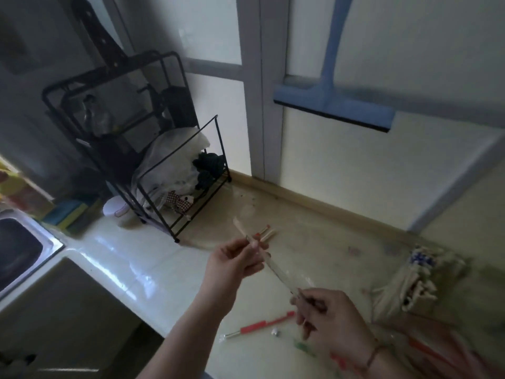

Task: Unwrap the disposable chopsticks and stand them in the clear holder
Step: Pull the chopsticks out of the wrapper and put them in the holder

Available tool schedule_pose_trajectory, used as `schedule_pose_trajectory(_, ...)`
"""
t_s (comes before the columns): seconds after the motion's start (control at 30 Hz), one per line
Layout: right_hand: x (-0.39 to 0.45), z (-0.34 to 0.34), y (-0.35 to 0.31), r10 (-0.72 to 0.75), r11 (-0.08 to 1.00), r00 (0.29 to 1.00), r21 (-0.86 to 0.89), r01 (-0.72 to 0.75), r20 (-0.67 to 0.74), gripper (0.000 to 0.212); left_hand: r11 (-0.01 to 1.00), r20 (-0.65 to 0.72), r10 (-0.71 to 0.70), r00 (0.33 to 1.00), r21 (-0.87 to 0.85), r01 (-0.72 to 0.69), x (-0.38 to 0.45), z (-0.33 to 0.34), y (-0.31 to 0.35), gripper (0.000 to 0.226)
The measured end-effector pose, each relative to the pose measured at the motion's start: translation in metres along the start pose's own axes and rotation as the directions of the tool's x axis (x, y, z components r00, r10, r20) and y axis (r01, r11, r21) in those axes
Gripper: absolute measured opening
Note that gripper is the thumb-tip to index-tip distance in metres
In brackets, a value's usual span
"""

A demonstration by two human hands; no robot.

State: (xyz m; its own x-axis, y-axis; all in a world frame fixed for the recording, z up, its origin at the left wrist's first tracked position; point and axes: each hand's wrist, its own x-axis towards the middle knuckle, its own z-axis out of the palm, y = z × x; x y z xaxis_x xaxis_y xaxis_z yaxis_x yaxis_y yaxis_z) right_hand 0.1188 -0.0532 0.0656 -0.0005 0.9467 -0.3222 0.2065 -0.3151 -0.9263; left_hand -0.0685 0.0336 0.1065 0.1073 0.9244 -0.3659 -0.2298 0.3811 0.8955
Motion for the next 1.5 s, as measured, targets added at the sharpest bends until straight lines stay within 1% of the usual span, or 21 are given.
schedule_pose_trajectory(0.07, -0.024, -0.012, -0.002, 0.022, 0.999, 1.000, 0.050, -0.022, -0.005, 0.018, 1.000, 0.053, 0.008, 0.999, 0.025, -0.009, -0.010, 0.031, -0.005, 0.017)
schedule_pose_trajectory(0.17, -0.059, -0.028, 0.004, 0.064, 0.993, 0.995, 0.107, -0.056, -0.073, 0.012, 0.999, 0.106, 0.022, 0.994, 0.026, -0.025, -0.026, 0.067, -0.008, 0.012)
schedule_pose_trajectory(0.23, -0.080, -0.039, 0.010, 0.058, 0.994, 0.994, 0.095, -0.049, -0.096, 0.013, 0.998, 0.158, 0.020, 0.987, 0.057, -0.030, -0.039, 0.087, -0.011, 0.010)
schedule_pose_trajectory(0.3, -0.099, -0.049, 0.015, 0.052, 0.995, 0.996, 0.084, -0.045, -0.079, 0.016, 0.996, 0.206, 0.022, 0.978, 0.076, -0.039, -0.051, 0.105, -0.017, 0.010)
schedule_pose_trajectory(0.47, -0.128, -0.068, 0.023, 0.087, 0.981, 0.993, 0.179, -0.071, -0.084, 0.017, 0.990, 0.260, 0.035, 0.965, 0.124, -0.070, -0.072, 0.133, -0.031, 0.009)
schedule_pose_trajectory(0.53, -0.136, -0.073, 0.024, 0.076, 0.986, 0.993, 0.158, -0.062, -0.088, 0.019, 0.984, 0.281, 0.028, 0.959, 0.159, -0.075, -0.079, 0.140, -0.035, 0.009)
schedule_pose_trajectory(0.6, -0.142, -0.078, 0.025, 0.071, 0.987, 0.993, 0.152, -0.056, -0.099, 0.016, 0.979, 0.304, 0.018, 0.952, 0.186, -0.078, -0.086, 0.146, -0.039, 0.008)
schedule_pose_trajectory(0.7, -0.151, -0.082, 0.023, 0.063, 0.992, 0.993, 0.113, -0.051, -0.102, 0.020, 0.977, 0.305, 0.024, 0.952, 0.194, -0.087, -0.094, 0.154, -0.043, 0.007)
schedule_pose_trajectory(0.8, -0.155, -0.085, 0.024, 0.071, 0.988, 0.991, 0.143, -0.054, -0.110, 0.021, 0.982, 0.291, 0.011, 0.957, 0.179, -0.066, -0.102, 0.158, -0.046, 0.013)
schedule_pose_trajectory(0.87, -0.158, -0.087, 0.018, 0.077, 0.980, 0.996, 0.186, -0.066, -0.051, 0.017, 0.980, 0.290, -0.013, 0.957, 0.194, -0.046, -0.104, 0.160, -0.048, 0.020)
schedule_pose_trajectory(0.9, -0.160, -0.088, 0.013, 0.077, 0.970, 0.997, 0.231, -0.073, -0.008, 0.018, 0.976, 0.292, -0.030, 0.956, 0.217, -0.036, -0.104, 0.160, -0.048, 0.020)
schedule_pose_trajectory(0.93, -0.159, -0.089, 0.011, 0.086, 0.950, 0.996, 0.299, -0.087, 0.016, 0.024, 0.970, 0.291, -0.051, 0.955, 0.242, -0.022, -0.101, 0.161, -0.048, 0.019)
schedule_pose_trajectory(0.97, -0.158, -0.090, 0.009, 0.106, 0.912, 0.994, 0.396, -0.111, 0.034, 0.029, 0.966, 0.289, -0.074, 0.954, 0.259, -0.004, -0.098, 0.162, -0.048, 0.016)
schedule_pose_trajectory(1.03, -0.155, -0.091, 0.007, 0.145, 0.822, 0.988, 0.550, -0.145, 0.043, 0.028, 0.961, 0.282, -0.117, 0.952, 0.276, 0.037, -0.090, 0.163, -0.048, 0.015)
schedule_pose_trajectory(1.07, -0.153, -0.092, 0.004, 0.160, 0.796, 0.986, 0.587, -0.150, 0.036, 0.026, 0.959, 0.276, -0.133, 0.952, 0.278, 0.053, -0.086, 0.164, -0.048, 0.015)
schedule_pose_trajectory(1.13, -0.152, -0.091, -0.001, 0.166, 0.777, 0.986, 0.611, -0.151, 0.033, 0.025, 0.961, 0.271, -0.167, 0.948, 0.261, 0.094, -0.081, 0.166, -0.049, 0.014)
schedule_pose_trajectory(1.2, -0.149, -0.090, -0.005, 0.163, 0.770, 0.985, 0.616, -0.166, 0.063, 0.025, 0.964, 0.269, -0.198, 0.943, 0.229, 0.137, -0.077, 0.168, -0.050, 0.015)
schedule_pose_trajectory(1.27, -0.147, -0.091, -0.006, 0.168, 0.764, 0.983, 0.620, -0.177, 0.073, 0.025, 0.964, 0.265, -0.211, 0.941, 0.215, 0.156, -0.073, 0.169, -0.050, 0.015)
schedule_pose_trajectory(1.4, -0.145, -0.093, -0.005, 0.138, 0.747, 0.986, 0.645, -0.163, 0.089, 0.025, 0.968, 0.286, -0.190, 0.939, 0.212, 0.131, -0.072, 0.171, -0.049, 0.016)
schedule_pose_trajectory(1.5, -0.148, -0.090, -0.003, 0.140, 0.761, 0.989, 0.632, -0.144, 0.056, 0.025, 0.976, 0.295, -0.169, 0.941, 0.184, 0.118, -0.071, 0.173, -0.042, 0.020)
